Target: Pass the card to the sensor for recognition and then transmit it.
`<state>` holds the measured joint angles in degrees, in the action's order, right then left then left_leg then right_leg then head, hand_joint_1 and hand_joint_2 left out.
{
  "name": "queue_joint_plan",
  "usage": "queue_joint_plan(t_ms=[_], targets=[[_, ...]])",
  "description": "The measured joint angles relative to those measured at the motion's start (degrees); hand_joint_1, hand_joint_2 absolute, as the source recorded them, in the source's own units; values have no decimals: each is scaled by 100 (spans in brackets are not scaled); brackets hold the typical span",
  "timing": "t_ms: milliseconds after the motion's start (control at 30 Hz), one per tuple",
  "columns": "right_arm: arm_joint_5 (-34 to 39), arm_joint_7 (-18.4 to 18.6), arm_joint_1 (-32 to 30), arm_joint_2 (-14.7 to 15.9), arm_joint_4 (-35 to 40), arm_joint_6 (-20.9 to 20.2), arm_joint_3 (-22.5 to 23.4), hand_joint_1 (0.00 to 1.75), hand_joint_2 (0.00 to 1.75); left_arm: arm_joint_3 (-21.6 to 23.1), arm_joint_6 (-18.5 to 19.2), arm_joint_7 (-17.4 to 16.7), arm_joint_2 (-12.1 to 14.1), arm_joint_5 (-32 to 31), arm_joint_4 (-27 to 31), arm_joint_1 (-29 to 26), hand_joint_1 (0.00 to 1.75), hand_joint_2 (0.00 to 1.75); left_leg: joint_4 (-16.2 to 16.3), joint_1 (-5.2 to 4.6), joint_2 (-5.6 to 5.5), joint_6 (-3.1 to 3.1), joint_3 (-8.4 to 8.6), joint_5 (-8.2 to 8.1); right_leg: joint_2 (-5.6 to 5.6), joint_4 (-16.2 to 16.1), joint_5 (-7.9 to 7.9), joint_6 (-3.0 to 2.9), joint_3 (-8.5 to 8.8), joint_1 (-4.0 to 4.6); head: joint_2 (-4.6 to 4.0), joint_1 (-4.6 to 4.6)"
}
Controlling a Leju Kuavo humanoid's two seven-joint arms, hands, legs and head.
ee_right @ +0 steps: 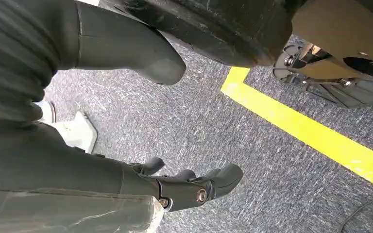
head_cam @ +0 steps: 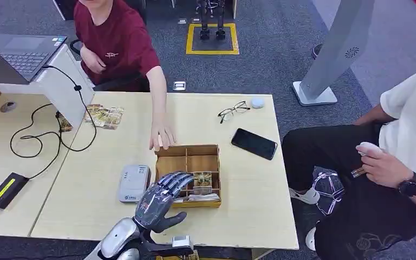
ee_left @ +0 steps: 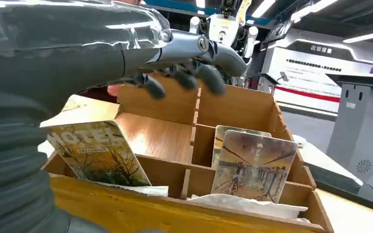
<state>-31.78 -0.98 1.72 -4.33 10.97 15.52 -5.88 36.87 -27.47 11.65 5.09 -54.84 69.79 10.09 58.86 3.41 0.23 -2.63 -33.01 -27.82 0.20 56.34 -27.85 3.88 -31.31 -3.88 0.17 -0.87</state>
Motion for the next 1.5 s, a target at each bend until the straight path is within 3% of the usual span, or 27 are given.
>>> queue_joint_plan(t_ms=[600, 733, 1133, 1300, 1500], targets=[[-72, 0, 0, -15, 2, 9, 2, 0, 175, 0, 4, 0, 0, 15, 0, 0, 0, 175, 0, 0, 0, 0, 0, 0, 0, 0, 0, 0, 0, 0, 0, 2], [-101, 20, 2, -15, 9, 0, 2, 0, 175, -39, -177, -332, 31, -260, -35, 91, 0, 175, 0, 0, 0, 0, 0, 0, 0, 0, 0, 0, 0, 0, 0, 0], [-160, 28, 2, -15, 9, -7, 2, 0, 175, -232, -155, -332, 114, -256, -188, 209, 0, 175, 0, 0, 0, -1, 0, 1, 0, 1, 0, 0, 1, 0, 0, 2], [-162, 35, 2, -15, 9, -7, 2, 0, 175, -247, -123, -286, 116, -217, -192, 208, 0, 175, 0, 0, 0, -1, 0, 2, 0, 1, 1, 0, 1, 0, 0, 0], [-162, 7, 0, -15, 9, -9, 13, 0, 175, -251, -68, 28, 125, 122, -156, 197, 0, 175, 0, 0, -1, -1, 0, 2, 0, 1, 1, 0, 1, 0, 0, 2]])
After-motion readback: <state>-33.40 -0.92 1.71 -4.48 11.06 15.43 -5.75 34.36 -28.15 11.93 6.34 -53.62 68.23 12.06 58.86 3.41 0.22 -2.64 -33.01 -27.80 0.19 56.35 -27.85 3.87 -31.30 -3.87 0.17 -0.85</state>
